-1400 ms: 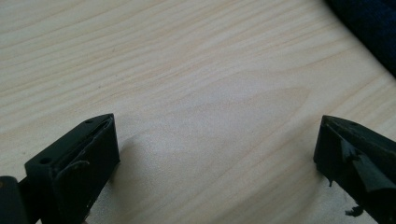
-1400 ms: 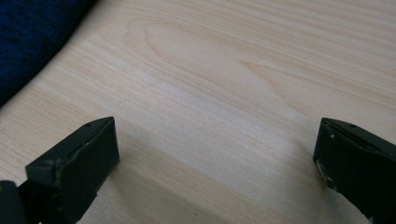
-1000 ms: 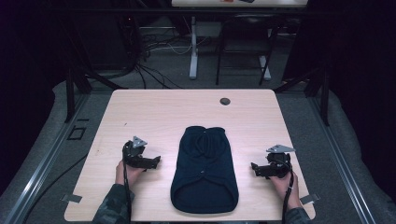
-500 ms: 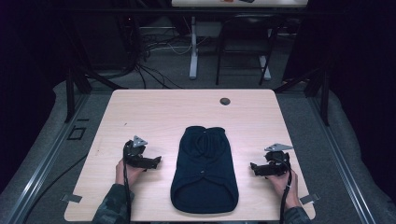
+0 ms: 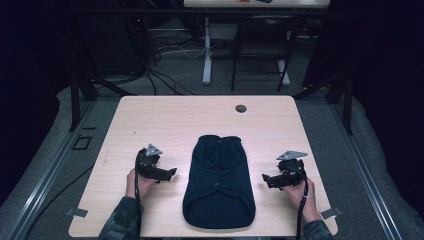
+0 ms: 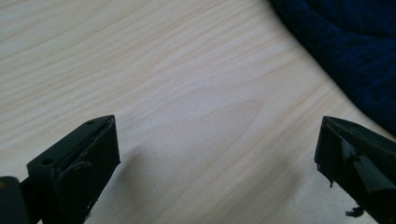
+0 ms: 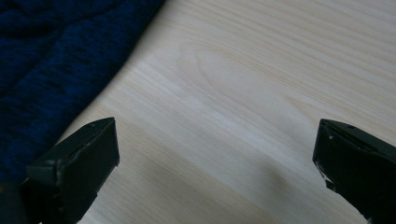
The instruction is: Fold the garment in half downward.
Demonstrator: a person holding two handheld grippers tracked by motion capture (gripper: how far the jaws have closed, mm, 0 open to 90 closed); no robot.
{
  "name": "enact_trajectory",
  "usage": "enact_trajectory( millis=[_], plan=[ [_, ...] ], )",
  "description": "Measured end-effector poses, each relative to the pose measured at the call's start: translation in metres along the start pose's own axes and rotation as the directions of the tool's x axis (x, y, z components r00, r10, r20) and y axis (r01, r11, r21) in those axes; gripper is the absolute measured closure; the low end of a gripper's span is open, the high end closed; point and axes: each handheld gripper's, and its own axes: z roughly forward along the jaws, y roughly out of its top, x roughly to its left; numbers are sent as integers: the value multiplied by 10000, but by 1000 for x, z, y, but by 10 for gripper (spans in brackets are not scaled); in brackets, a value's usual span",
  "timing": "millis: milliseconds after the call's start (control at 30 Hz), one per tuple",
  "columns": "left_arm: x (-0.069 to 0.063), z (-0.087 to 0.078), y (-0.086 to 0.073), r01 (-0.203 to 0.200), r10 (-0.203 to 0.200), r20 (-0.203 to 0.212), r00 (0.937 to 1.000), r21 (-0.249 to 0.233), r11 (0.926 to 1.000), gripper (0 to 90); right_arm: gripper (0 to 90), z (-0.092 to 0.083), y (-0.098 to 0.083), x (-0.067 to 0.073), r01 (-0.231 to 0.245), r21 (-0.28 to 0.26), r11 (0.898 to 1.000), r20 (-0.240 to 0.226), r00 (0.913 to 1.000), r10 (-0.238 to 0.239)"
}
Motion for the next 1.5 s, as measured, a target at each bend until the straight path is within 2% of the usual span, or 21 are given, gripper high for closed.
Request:
enact_trajectory(
  millis=[33, 100, 167, 267, 300, 367, 467, 600, 800, 967, 1100, 1167, 1200, 1500],
  plan=[
    [-1, 1, 1, 62, -62, 12, 10000, -84, 9999, 0, 4, 0, 2, 1, 47, -19, 10000, -47, 10000, -47],
    [-1, 1, 3, 93, -93, 253, 9996, 9, 10000, 0, 15, -3, 4, 2, 77, -396, 9992, -81, 9999, -81],
    [-2, 3, 5, 61, -67, 377, 9993, 145, 9999, 0, 15, -5, 9, 3, 113, -491, 9987, -191, 9997, -123],
    [-6, 5, 9, -33, 25, 372, 9993, 198, 9998, 0, 16, -6, 16, 5, 37, -619, 9981, -529, 9986, -70],
    [-7, 5, 10, -173, 164, 348, 9993, 247, 9995, 0, 16, -6, 18, 5, 66, -660, 9978, -548, 9984, -102],
    [-8, 7, 15, -254, 238, 446, 9987, 349, 9991, 0, 14, -6, 23, 6, 155, -608, 9980, -604, 9980, -192],
    [-7, 7, 23, -267, 254, 497, 9984, 244, 9993, 0, 14, -5, 30, 6, 130, -571, 9983, -886, 9959, -180],
    [-8, 9, 34, -62, 51, 812, 9967, 142, 9999, 0, 12, -4, 38, 5, 174, -631, 9979, -1080, 9939, -242],
    [-10, 12, 54, -174, 169, 923, 9956, 44, 9998, 0, 11, -4, 52, 8, 308, -520, 9982, -1284, 9910, -373],
    [-11, 15, 70, -308, 300, 1201, 9923, 46, 9995, 0, 7, -1, 65, 11, 409, -524, 9978, -1499, 9875, -483],
    [-13, 20, 78, -417, 420, 1273, 9910, -49, 9991, 0, 5, 3, 74, 15, 464, -451, 9979, -1725, 9836, -535],
    [-14, 23, 82, -462, 463, 1275, 9908, -32, 9989, 0, 6, 6, 78, 16, 483, -586, 9971, -1813, 9817, -582],
    [-14, 24, 84, -492, 490, 1253, 9909, -12, 9988, 0, 6, 7, 80, 17, 537, -432, 9976, -1821, 9814, -607],
    [-13, 32, 99, -336, 354, 1270, 9913, -161, 9993, 0, 9, 21, 96, 19, 524, -246, 9983, -2189, 9741, -565]
  ],
)
